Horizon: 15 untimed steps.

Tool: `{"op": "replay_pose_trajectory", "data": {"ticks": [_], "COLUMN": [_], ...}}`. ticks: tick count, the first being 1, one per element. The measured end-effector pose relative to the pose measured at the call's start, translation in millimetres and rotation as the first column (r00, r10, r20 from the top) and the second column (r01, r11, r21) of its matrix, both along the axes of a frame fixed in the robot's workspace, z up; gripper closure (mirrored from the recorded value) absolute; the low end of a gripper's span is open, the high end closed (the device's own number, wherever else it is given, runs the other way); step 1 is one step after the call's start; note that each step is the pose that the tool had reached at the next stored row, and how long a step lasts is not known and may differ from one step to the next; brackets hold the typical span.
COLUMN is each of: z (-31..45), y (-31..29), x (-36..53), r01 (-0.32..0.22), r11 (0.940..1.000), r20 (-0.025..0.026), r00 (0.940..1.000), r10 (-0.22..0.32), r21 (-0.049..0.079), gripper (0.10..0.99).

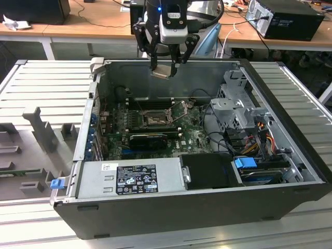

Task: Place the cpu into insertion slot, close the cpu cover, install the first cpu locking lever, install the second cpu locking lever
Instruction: 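Place the cpu into insertion slot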

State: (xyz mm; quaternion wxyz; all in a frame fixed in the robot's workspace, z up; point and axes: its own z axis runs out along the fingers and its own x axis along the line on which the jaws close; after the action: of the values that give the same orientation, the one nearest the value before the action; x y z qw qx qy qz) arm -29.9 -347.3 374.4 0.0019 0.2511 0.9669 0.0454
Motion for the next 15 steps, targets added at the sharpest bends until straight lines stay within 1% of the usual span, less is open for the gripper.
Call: {"op": "replay_pose_trajectory", "data": {"ticks": [7,15], "z": [0.0,0.0], "y": [0.0,0.0], "x": [0.0,0.0], "r01": [0.037,0.087], "r11": [0.9993,0.9962], "r20": [0.0000,0.0000], "r00": [0.9993,0.9962], "r10": [-0.037,-0.087], "r21": [0.000,0.000], "gripper": [0.557,0.557]}}
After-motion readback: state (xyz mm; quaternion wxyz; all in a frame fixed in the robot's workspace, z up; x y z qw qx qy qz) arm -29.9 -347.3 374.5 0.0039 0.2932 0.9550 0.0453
